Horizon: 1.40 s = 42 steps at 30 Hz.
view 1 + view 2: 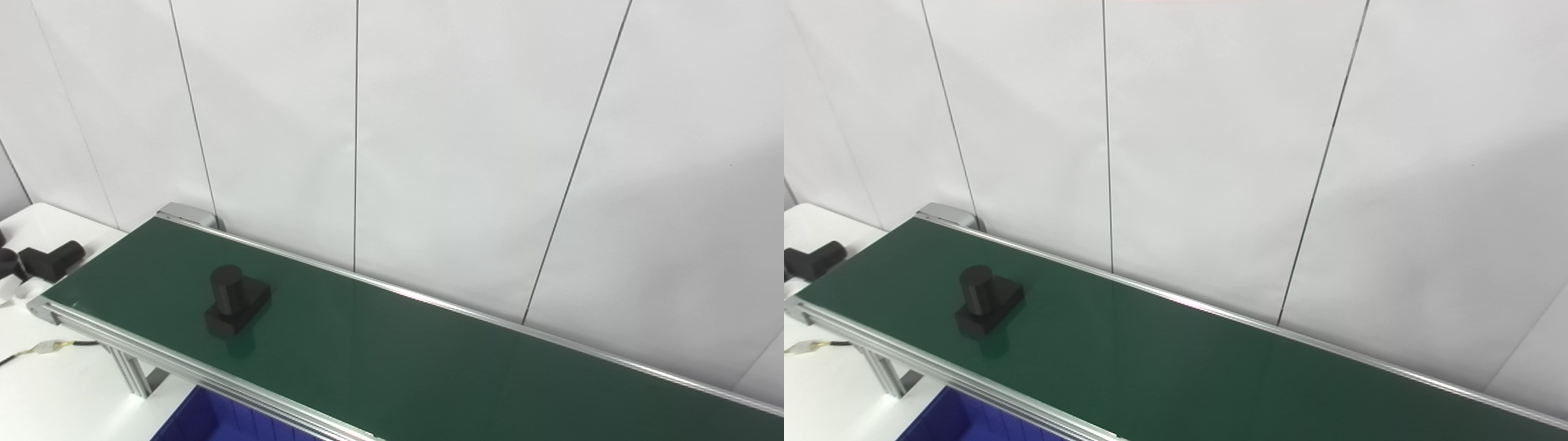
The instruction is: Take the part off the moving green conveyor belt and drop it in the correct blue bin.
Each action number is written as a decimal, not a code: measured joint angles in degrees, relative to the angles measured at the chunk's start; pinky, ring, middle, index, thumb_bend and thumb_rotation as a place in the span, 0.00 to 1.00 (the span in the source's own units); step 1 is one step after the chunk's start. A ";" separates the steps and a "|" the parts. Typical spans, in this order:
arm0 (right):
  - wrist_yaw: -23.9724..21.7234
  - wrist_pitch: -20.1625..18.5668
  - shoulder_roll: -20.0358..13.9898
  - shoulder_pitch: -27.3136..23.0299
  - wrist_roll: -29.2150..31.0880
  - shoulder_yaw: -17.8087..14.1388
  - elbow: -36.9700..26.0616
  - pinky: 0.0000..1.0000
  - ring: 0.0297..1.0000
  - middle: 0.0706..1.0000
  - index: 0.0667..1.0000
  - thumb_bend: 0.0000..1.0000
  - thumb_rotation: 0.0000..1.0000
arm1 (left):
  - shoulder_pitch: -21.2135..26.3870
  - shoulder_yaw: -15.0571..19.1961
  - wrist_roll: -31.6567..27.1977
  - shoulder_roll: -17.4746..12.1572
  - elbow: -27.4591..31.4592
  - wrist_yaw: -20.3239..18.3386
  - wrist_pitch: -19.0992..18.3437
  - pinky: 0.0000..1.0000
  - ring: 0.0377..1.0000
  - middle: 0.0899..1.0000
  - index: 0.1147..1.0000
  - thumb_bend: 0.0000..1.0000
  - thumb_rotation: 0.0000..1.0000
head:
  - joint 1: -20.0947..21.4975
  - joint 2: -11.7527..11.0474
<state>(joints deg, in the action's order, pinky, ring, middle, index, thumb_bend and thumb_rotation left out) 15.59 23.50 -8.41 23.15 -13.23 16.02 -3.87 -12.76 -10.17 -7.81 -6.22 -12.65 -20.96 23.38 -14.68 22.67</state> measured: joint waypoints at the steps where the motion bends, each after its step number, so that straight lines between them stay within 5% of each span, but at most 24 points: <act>1: -0.02 0.00 -0.02 0.34 -0.02 -0.03 -1.01 0.60 0.70 0.75 0.79 0.22 0.38 | 0.01 -0.03 0.10 0.10 0.00 0.01 0.00 0.70 0.72 0.75 0.78 0.93 0.52 | -0.26 0.00; 20: -6.09 -0.64 1.75 4.50 -0.76 -4.86 -15.41 0.57 0.70 0.76 0.79 0.23 0.31 | 0.01 -0.25 0.86 0.72 0.10 0.04 0.01 0.69 0.72 0.75 0.78 0.93 0.51 | -0.27 0.26; 29: -10.30 -5.23 1.89 4.73 1.46 -6.68 -22.37 0.60 0.74 0.78 0.79 0.23 0.27 | 0.04 -0.24 0.86 0.71 0.05 0.05 0.02 0.69 0.72 0.75 0.79 0.94 0.52 | 0.00 0.35; 42: -14.07 -11.80 1.96 -0.62 0.21 -9.42 -24.71 0.60 0.76 0.81 0.82 0.29 0.48 | 0.08 -0.03 0.84 0.71 -0.01 0.05 0.11 0.70 0.73 0.75 0.78 0.94 0.50 | 1.31 0.79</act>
<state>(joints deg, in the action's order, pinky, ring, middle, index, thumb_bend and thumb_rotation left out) 1.52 11.70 -6.45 22.53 -13.02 6.60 -28.58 -12.68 -10.20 -6.97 -5.51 -12.66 -20.91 23.49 -13.36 23.47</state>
